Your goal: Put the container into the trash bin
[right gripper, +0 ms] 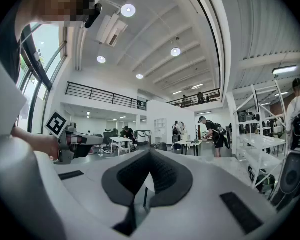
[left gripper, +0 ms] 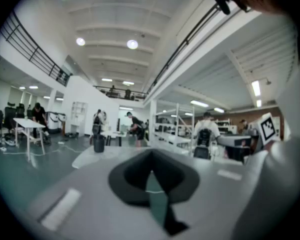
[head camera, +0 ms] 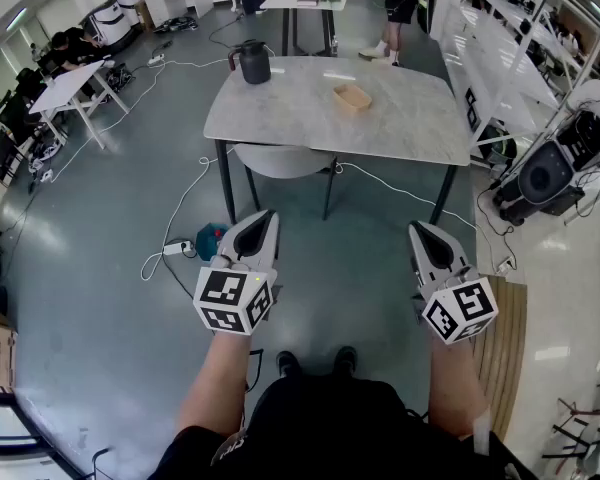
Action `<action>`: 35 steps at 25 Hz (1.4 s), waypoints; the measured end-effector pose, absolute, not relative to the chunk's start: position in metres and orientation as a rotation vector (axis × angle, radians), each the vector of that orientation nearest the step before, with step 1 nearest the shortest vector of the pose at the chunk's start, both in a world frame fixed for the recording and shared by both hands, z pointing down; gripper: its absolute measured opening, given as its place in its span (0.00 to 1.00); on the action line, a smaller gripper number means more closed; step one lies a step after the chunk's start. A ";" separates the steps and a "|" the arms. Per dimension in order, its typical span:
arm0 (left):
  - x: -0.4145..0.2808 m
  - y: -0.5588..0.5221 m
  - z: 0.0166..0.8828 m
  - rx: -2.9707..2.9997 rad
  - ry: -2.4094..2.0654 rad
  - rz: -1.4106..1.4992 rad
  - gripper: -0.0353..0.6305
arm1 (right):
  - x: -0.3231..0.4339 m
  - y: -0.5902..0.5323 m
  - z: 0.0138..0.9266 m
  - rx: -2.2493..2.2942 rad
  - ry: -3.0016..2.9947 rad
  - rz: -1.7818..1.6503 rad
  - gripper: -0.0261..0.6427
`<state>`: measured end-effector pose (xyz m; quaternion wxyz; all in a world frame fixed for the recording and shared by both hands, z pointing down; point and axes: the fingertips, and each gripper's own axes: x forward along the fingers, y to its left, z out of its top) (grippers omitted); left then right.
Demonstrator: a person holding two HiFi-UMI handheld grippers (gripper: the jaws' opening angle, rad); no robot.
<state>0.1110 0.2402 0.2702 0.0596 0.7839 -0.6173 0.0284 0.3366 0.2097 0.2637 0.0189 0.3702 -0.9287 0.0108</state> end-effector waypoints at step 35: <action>0.173 0.124 0.307 2.381 -1.755 0.068 0.06 | 0.395 0.120 0.300 1.140 -2.771 0.051 0.03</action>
